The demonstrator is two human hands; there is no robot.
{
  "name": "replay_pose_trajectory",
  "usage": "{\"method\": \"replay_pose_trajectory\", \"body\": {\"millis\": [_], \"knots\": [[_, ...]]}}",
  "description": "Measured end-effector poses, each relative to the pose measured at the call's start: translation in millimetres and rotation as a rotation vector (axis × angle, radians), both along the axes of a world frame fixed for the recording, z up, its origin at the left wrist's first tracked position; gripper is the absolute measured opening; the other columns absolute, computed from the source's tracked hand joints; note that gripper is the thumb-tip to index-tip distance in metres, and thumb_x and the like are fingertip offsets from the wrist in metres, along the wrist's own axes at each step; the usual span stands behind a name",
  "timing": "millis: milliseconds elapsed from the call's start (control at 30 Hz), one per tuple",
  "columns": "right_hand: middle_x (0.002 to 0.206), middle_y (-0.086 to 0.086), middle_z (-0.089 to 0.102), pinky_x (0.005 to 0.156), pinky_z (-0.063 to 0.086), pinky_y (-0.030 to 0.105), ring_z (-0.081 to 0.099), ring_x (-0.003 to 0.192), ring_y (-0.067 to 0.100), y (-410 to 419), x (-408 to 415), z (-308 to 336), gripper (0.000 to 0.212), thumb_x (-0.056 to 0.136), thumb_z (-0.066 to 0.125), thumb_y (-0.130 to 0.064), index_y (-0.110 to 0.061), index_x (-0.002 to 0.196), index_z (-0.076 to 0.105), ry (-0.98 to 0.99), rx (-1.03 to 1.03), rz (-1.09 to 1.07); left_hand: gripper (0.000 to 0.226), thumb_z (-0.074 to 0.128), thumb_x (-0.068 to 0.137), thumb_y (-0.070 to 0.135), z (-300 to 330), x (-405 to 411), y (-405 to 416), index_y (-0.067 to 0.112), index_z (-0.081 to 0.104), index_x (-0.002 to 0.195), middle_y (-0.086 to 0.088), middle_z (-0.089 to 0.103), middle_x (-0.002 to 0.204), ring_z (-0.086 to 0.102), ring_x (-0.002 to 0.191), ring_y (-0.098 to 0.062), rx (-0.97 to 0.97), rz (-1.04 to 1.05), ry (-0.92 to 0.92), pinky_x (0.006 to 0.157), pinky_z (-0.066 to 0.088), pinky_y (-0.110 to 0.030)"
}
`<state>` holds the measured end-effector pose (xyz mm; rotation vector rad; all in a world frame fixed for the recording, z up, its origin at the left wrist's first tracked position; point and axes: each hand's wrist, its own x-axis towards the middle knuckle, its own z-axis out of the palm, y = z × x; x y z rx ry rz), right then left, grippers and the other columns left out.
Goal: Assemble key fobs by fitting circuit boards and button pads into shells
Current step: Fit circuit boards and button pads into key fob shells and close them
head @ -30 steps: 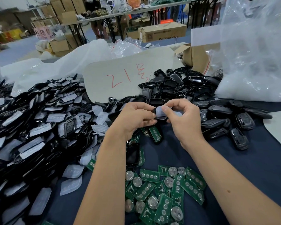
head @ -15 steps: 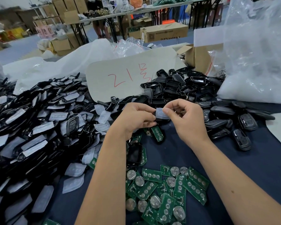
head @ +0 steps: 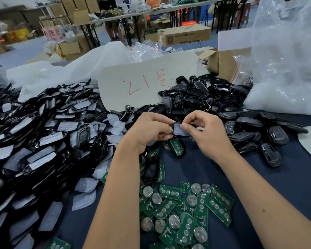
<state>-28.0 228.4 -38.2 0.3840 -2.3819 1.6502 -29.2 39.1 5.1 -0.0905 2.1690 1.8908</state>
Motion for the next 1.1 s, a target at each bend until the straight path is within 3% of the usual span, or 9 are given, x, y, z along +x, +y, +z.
{"method": "replay_pose_trajectory", "body": {"millis": [100,267,533,667,767,833,967,1033,1100], "knots": [[0.081,0.001,0.073,0.051,0.049,0.018,0.068,0.059,0.012,-1.6,1.1,-0.6,0.014,0.092,0.079,-0.011,-0.022,0.092,0.070,-0.073,-0.123,0.034,0.037,0.062,0.088,-0.012,3.0,0.9,-5.3,0.017,0.084,0.080,-0.011,0.075,0.080,0.069,0.069,-0.016,-0.029,-0.042,0.008,0.066,0.058,-0.021],[0.071,0.002,0.074,0.044,0.043,0.019,0.062,0.050,0.012,-20.8,4.1,5.5,0.011,0.091,0.080,-0.016,-0.021,0.081,0.078,-0.120,-0.277,0.006,0.022,0.069,0.092,-0.003,14.6,6.8,-22.3,0.014,0.082,0.085,-0.005,0.073,0.073,0.067,0.062,-0.012,-0.010,0.033,0.047,0.060,0.056,-0.018],[0.075,0.004,0.072,0.051,0.050,0.024,0.064,0.054,0.013,-140.0,-5.5,52.3,0.013,0.089,0.083,-0.018,-0.011,0.088,0.072,-0.336,-0.322,0.204,0.007,0.073,0.088,0.014,56.0,27.3,-111.4,0.009,0.073,0.084,0.005,0.062,0.061,0.052,0.050,-0.009,0.176,0.922,0.379,0.044,0.039,-0.021],[0.103,0.005,0.072,0.089,0.058,0.041,0.069,0.097,0.023,-176.0,-6.5,69.4,0.036,0.089,0.079,-0.039,-0.011,0.110,0.069,-0.140,0.207,0.108,0.016,0.066,0.089,0.016,62.9,45.8,-143.4,0.014,0.066,0.073,0.008,0.051,0.053,0.041,0.044,-0.009,0.312,1.130,0.389,0.042,0.029,-0.022],[0.087,0.000,0.073,0.081,0.057,0.033,0.068,0.084,0.016,-182.6,20.5,74.3,0.015,0.091,0.078,-0.028,-0.014,0.091,0.075,0.061,0.390,0.364,0.022,0.063,0.089,0.014,62.4,51.3,-151.0,0.014,0.061,0.068,0.007,0.045,0.052,0.036,0.045,-0.010,0.397,1.189,0.370,0.043,0.026,-0.021],[0.082,0.003,0.072,0.074,0.053,0.031,0.067,0.078,0.020,-190.5,41.5,73.3,0.017,0.090,0.079,-0.028,-0.012,0.085,0.076,0.109,0.613,0.612,0.022,0.062,0.090,0.014,62.2,53.3,-153.2,0.014,0.060,0.068,0.007,0.043,0.051,0.035,0.046,-0.011,0.420,1.193,0.357,0.043,0.026,-0.021],[0.073,0.007,0.052,0.058,0.042,0.035,0.056,0.065,0.029,-209.1,75.2,64.3,0.019,0.089,0.069,-0.014,-0.012,0.075,0.056,0.235,0.867,0.670,0.020,0.063,0.089,0.014,63.2,53.8,-153.2,0.014,0.062,0.069,0.007,0.045,0.051,0.037,0.045,-0.010,0.415,1.188,0.334,0.043,0.027,-0.019],[0.091,0.010,0.060,0.061,0.040,0.036,0.063,0.079,0.034,-214.0,88.5,60.9,0.008,0.092,0.060,-0.009,-0.013,0.092,0.067,0.306,0.950,0.641,0.019,0.063,0.088,0.014,63.1,54.2,-152.3,0.014,0.063,0.069,0.008,0.048,0.052,0.038,0.044,-0.010,0.418,1.179,0.315,0.043,0.028,-0.019],[0.109,0.013,0.063,0.063,0.039,0.037,0.066,0.096,0.037,-212.9,93.4,59.4,0.022,0.093,0.057,-0.005,-0.011,0.110,0.069,0.323,0.950,0.627,0.017,0.063,0.088,0.014,62.6,54.1,-151.8,0.014,0.064,0.071,0.008,0.049,0.052,0.038,0.044,-0.009,0.423,1.169,0.297,0.043,0.028,-0.019]]}}
